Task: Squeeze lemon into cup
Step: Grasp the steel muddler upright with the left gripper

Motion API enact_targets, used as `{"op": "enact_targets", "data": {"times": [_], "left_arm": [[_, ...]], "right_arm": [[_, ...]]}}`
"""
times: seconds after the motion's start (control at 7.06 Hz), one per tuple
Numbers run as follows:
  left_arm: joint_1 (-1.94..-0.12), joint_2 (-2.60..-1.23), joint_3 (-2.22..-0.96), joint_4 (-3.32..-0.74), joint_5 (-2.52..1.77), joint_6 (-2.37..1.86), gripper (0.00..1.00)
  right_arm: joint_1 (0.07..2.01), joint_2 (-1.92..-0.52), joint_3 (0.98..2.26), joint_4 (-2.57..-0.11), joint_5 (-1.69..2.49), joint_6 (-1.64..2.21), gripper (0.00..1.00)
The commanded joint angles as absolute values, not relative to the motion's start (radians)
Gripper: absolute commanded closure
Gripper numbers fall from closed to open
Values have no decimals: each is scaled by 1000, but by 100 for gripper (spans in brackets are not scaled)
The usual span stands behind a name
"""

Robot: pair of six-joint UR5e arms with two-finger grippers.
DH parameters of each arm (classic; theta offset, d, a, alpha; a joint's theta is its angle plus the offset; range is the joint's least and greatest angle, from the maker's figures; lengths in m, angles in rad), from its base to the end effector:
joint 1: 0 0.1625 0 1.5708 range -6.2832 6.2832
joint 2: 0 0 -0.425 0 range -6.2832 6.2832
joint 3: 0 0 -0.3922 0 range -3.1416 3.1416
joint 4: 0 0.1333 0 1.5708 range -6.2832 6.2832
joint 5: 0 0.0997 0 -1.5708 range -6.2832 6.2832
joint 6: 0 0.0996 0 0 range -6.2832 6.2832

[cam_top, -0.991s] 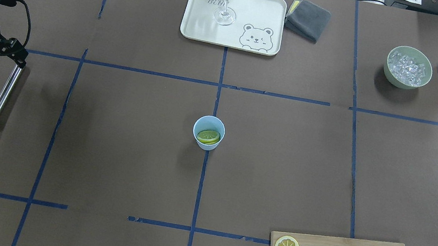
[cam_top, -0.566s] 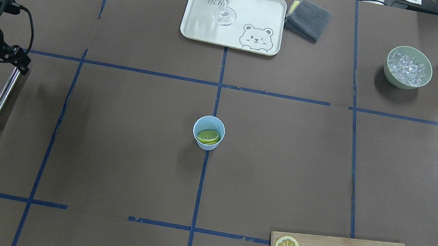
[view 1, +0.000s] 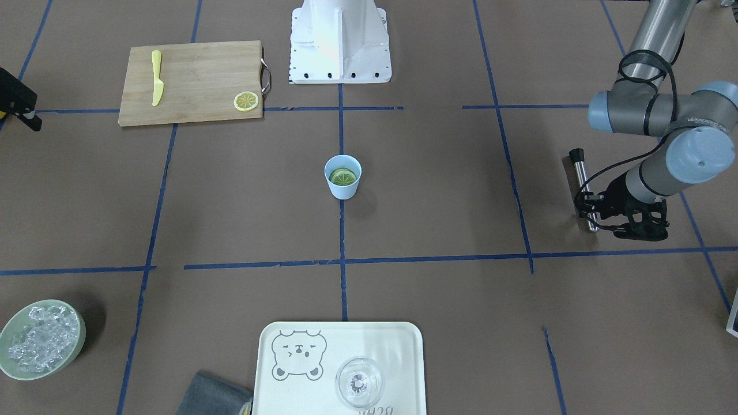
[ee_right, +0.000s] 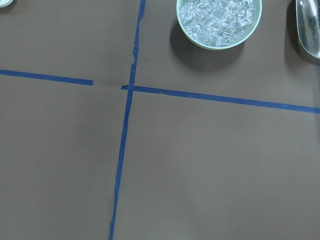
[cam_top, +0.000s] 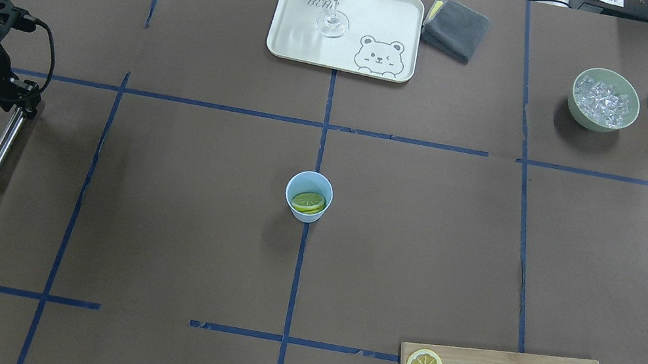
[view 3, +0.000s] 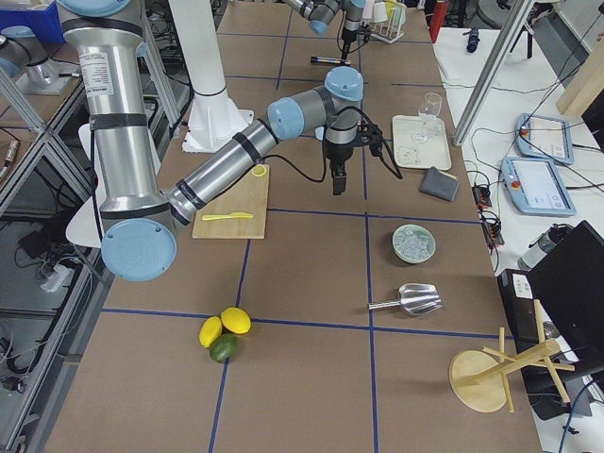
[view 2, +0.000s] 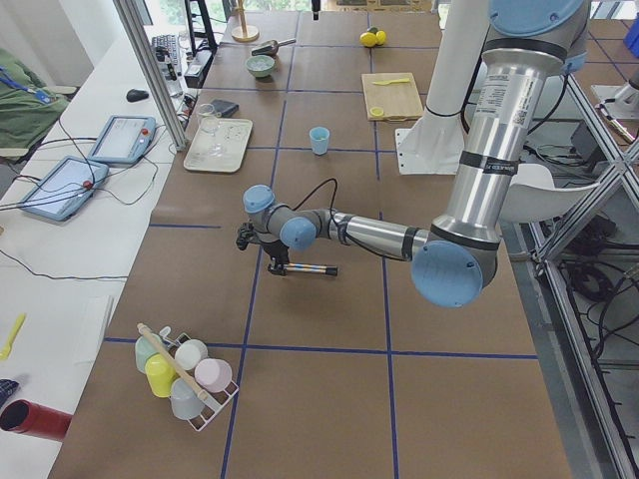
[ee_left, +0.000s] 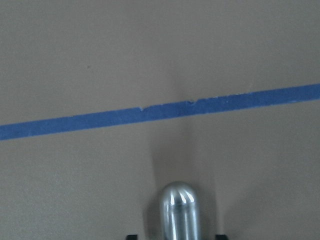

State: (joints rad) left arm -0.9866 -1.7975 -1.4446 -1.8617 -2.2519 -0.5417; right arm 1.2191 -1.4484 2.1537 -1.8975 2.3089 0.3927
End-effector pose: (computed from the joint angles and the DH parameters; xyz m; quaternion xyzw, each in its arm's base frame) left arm 0.2761 -0.5456 0.5708 -0.0198 0.3749 0.0846 0.9230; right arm -0.0998 -0.4644 0.3617 0.0346 -0.3938 -0.0491 0.9172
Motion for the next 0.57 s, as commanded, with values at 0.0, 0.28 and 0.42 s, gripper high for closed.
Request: {"op": "enact_targets", "data": {"times": [0.0,0.28,0.42], "left_arm": [[-986,-1796,-1451,-1861,-2252,-545,100],[-1000,-1793,-1568,-1849,-2196,-549,100],[-1003,-1792,-1697,-1783,-2148,-549,100]], "right_arm": [[1220,-1448,2154,-1898,2312,393,0],[1235,-1450,2154,-1898,2313,393,0],[1242,-1451,2154,-1898,2313,391,0]]}}
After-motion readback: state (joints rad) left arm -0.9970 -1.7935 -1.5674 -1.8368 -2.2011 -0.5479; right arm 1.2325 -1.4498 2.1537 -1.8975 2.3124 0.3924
